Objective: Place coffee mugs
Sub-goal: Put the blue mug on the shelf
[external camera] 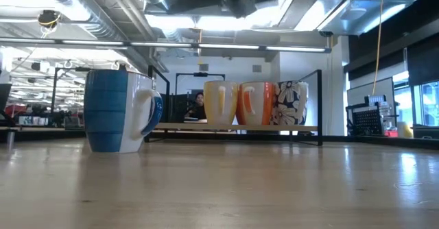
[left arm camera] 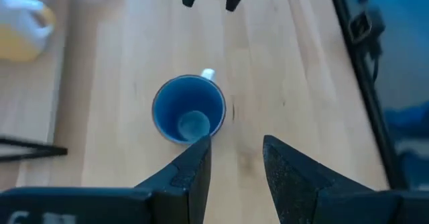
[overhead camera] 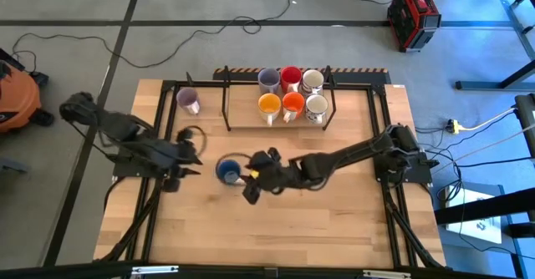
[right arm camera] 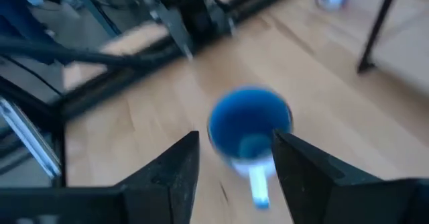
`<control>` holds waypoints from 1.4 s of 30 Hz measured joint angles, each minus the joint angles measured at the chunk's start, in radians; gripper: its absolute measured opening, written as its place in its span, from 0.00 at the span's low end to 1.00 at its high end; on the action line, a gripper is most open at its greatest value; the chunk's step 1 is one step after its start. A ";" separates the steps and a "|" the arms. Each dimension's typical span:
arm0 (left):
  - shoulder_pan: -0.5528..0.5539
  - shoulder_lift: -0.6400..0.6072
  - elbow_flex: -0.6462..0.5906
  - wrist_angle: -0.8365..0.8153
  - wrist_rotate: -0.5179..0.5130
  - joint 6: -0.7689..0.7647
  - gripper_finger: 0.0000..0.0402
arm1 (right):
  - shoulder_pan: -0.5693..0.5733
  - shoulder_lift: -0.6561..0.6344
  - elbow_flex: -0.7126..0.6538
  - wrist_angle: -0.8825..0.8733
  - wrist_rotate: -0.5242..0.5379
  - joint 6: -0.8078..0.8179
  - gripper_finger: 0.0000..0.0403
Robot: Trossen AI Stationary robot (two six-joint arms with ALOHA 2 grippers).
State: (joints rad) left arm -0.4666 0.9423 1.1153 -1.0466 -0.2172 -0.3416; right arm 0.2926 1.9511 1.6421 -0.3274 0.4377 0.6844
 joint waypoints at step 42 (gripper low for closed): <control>-0.071 -0.170 -0.078 -0.015 -0.144 -0.136 0.33 | -0.208 0.442 0.606 -0.485 -0.349 -0.159 0.43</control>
State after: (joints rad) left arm -0.5379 0.7720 1.0370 -1.0616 -0.3610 -0.4771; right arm 0.0845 2.3932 2.2478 -0.8127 0.0887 0.5251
